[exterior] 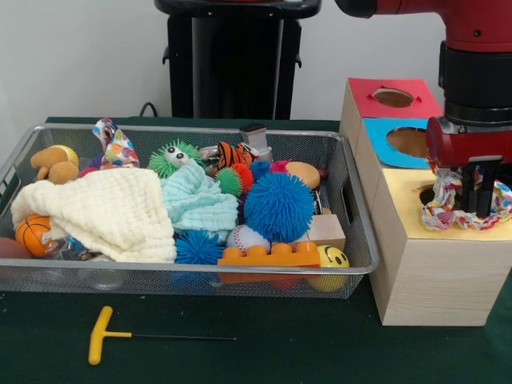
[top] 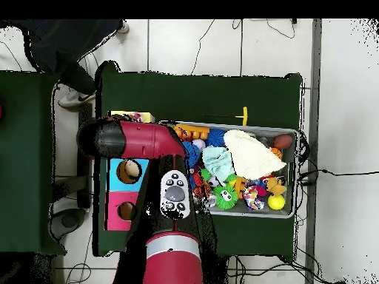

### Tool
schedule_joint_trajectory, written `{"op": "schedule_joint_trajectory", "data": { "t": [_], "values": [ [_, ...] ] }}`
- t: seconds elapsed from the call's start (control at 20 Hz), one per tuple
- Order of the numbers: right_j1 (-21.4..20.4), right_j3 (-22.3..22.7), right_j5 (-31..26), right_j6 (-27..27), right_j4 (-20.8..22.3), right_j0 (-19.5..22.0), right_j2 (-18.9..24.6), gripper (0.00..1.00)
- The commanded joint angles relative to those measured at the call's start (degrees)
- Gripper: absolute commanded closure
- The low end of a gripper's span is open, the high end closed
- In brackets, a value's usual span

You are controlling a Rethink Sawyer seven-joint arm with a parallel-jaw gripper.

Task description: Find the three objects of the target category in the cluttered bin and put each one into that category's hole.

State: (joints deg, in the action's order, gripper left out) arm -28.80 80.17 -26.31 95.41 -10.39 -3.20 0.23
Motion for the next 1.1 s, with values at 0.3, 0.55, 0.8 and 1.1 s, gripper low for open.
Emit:
{"op": "schedule_joint_trajectory", "data": {
  "t": [0.3,0.55,0.8,1.1],
  "values": [
    [3.37,5.18,-2.29,2.04,5.43,3.41,2.77,1.00],
    [3.14,5.20,-2.35,2.22,5.79,3.42,2.89,1.00],
    [2.71,5.38,-3.18,1.86,5.86,3.48,2.90,1.00],
    [2.11,5.55,-4.03,1.68,5.84,3.43,2.87,1.00]
  ]
}}
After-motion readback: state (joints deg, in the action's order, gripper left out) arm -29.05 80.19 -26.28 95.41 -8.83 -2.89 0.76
